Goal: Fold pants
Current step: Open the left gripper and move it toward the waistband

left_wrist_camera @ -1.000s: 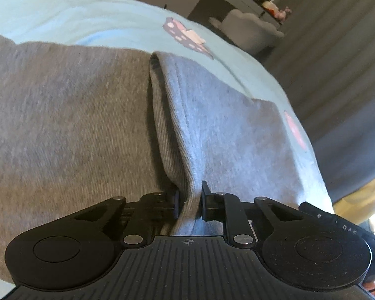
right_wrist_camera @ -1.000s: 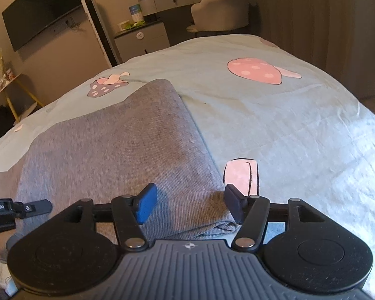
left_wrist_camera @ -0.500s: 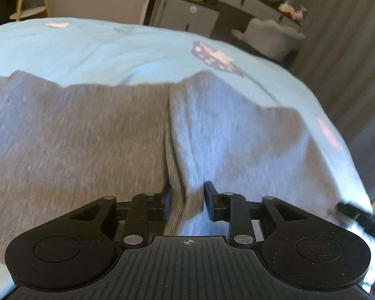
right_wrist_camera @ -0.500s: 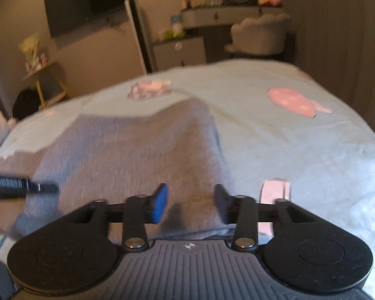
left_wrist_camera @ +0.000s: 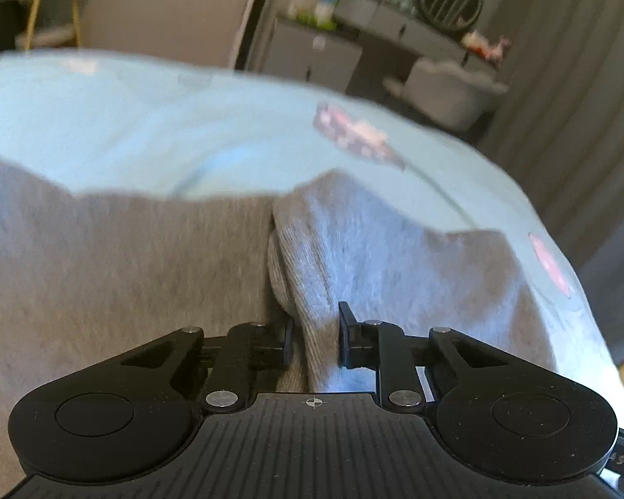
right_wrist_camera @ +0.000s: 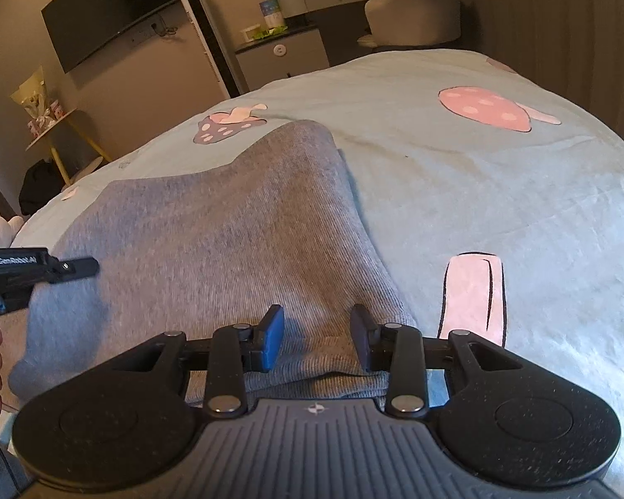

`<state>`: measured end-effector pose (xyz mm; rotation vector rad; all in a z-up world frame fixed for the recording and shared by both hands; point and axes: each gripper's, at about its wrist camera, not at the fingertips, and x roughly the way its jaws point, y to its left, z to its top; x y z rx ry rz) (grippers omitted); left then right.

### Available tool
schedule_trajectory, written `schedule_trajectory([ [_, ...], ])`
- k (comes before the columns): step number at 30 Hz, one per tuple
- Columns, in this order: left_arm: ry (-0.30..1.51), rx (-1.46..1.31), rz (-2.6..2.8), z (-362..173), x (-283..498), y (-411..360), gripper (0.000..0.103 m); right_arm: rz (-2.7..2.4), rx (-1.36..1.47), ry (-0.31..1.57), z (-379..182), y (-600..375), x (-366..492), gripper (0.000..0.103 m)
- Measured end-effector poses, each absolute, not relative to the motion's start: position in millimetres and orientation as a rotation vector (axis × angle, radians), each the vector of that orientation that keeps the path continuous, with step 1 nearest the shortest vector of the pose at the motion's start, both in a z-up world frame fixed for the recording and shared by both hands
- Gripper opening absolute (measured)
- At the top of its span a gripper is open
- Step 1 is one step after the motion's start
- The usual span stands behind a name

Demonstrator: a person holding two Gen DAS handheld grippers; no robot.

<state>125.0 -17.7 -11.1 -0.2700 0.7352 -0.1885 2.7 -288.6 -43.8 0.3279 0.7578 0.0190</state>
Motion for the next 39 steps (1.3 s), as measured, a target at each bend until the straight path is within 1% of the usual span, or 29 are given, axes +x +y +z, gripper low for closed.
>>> schedule_trajectory([
  [4,0.557,-0.212,-0.064,7.6,104.4,-13.7,0.022,0.025,0.367,0.752,-42.6,-293.7,-1.2,0.035],
  [5,0.514,-0.194,-0.029,13.2,100.6,-10.1,0.024,0.025,0.378,0.752,-42.6,-295.2,-1.5,0.035],
  [7,0.527,-0.185,-0.014,22.4,102.7,-0.5,0.038,0.027,0.392,0.752,-42.0,-297.2,-2.1,0.035],
  [8,0.550,-0.200,-0.028,24.9,103.7,6.1,0.053,0.026,0.393,0.753,-41.9,-297.2,-1.9,0.035],
  [9,0.569,-0.217,-0.032,26.3,103.1,11.8,0.064,0.025,0.388,0.755,-41.7,-296.4,-1.6,0.035],
  [11,0.603,-0.273,-0.052,24.8,101.8,24.5,0.067,0.021,0.374,0.760,-40.7,-293.5,0.1,0.036],
  [13,0.662,-0.335,-0.083,18.8,106.2,31.5,0.068,0.022,0.357,0.765,-39.6,-290.2,0.4,0.038],
  [16,0.739,-0.415,-0.116,7.1,122.9,33.5,0.067,0.024,0.340,0.767,-38.1,-288.3,0.3,0.039],
  [21,0.829,-0.388,-0.053,-12.8,150.2,13.8,0.068,0.025,0.364,0.760,-38.0,-291.8,-1.5,0.039],
  [23,0.842,-0.431,-0.080,-17.1,157.3,10.6,0.067,0.022,0.346,0.759,-38.8,-289.1,-0.8,0.039],
  [25,0.854,-0.503,-0.150,-19.1,164.5,6.7,0.062,0.021,0.334,0.759,-40.5,-288.0,0.1,0.039],
  [26,0.859,-0.520,-0.176,-19.1,168.1,3.9,0.058,0.021,0.333,0.758,-41.4,-287.6,1.2,0.039],
  [27,0.859,-0.510,-0.186,-18.8,170.9,1.2,0.041,0.021,0.333,0.758,-41.8,-287.3,1.8,0.040],
  [28,0.852,-0.489,-0.188,-17.9,172.7,-1.6,0.029,0.026,0.335,0.756,-41.8,-287.5,1.9,0.043],
  [30,0.796,-0.453,-0.173,-11.3,167.4,-2.9,0.026,0.035,0.335,0.753,-41.9,-287.1,1.5,0.044],
  [31,0.749,-0.435,-0.159,-6.6,160.5,-3.0,0.027,0.037,0.336,0.752,-42.0,-287.4,1.5,0.044],
  [32,0.691,-0.398,-0.126,0.2,150.5,-3.5,0.029,0.039,0.341,0.752,-41.9,-288.3,1.6,0.045],
  [34,0.595,-0.318,-0.015,13.2,132.6,0.2,0.039,0.041,0.350,0.750,-41.8,-289.6,2.1,0.046],
  [35,0.566,-0.296,0.009,18.2,125.3,6.6,0.049,0.045,0.355,0.749,-42.0,-290.1,2.1,0.046],
  [36,0.560,-0.302,-0.003,22.4,118.2,16.5,0.054,0.048,0.358,0.748,-42.0,-290.8,1.9,0.048],
  [37,0.578,-0.321,-0.031,25.6,112.5,27.3,0.054,0.051,0.360,0.747,-42.0,-290.9,2.0,0.048],
  [38,0.603,-0.336,-0.050,28.4,105.9,39.3,0.057,0.052,0.360,0.747,-41.9,-290.8,2.2,0.049],
  [39,0.618,-0.336,-0.033,31.3,96.2,52.3,0.066,0.053,0.360,0.748,-41.8,-290.5,2.6,0.049],
])
